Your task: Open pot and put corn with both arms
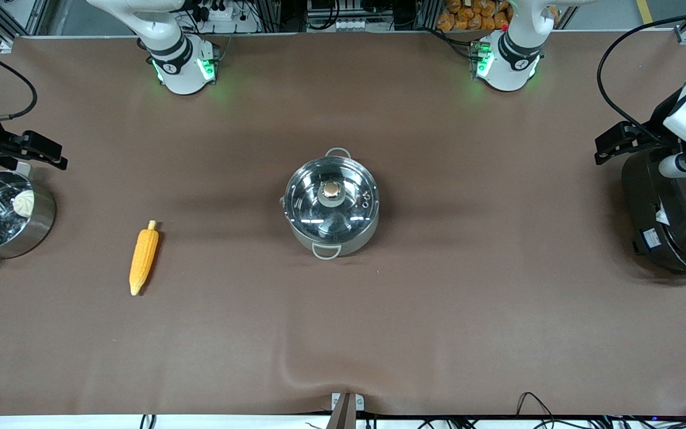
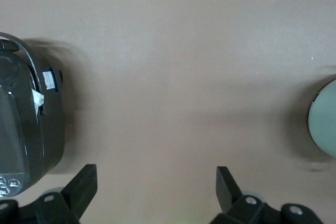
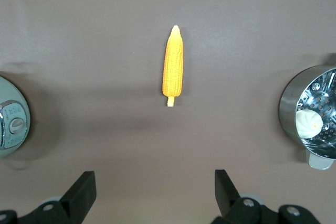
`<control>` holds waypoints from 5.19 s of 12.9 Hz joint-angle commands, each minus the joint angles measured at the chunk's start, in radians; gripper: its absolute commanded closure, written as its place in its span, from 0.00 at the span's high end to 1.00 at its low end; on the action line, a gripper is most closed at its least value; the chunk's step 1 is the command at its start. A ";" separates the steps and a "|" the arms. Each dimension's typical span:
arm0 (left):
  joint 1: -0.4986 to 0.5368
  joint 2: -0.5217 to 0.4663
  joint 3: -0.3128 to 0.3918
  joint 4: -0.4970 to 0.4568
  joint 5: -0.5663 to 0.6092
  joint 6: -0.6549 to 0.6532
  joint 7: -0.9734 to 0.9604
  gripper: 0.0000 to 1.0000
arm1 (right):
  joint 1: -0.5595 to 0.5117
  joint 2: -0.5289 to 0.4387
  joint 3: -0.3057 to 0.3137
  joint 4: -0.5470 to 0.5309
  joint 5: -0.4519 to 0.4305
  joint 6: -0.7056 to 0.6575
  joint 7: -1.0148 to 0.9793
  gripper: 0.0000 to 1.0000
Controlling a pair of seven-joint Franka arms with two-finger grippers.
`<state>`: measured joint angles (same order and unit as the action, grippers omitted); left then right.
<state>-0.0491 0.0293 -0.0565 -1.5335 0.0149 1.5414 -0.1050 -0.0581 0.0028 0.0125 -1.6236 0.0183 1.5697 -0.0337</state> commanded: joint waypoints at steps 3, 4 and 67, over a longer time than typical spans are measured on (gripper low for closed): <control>0.003 0.001 -0.005 0.021 -0.006 -0.021 -0.022 1.00 | 0.014 -0.026 0.009 0.005 -0.009 -0.014 -0.012 1.00; 0.003 0.001 -0.006 0.021 -0.006 -0.021 -0.022 1.00 | 0.014 -0.026 0.009 0.007 -0.011 -0.029 -0.012 1.00; -0.304 0.014 0.006 -0.273 0.011 0.278 -0.608 0.00 | 0.024 0.516 0.115 -0.001 -0.084 0.265 -0.077 0.00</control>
<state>-0.4333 0.1517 -0.0321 -1.6377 0.0262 1.7781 -0.8449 -0.0356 0.5321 0.0958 -1.6720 -0.0493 1.9105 -0.1016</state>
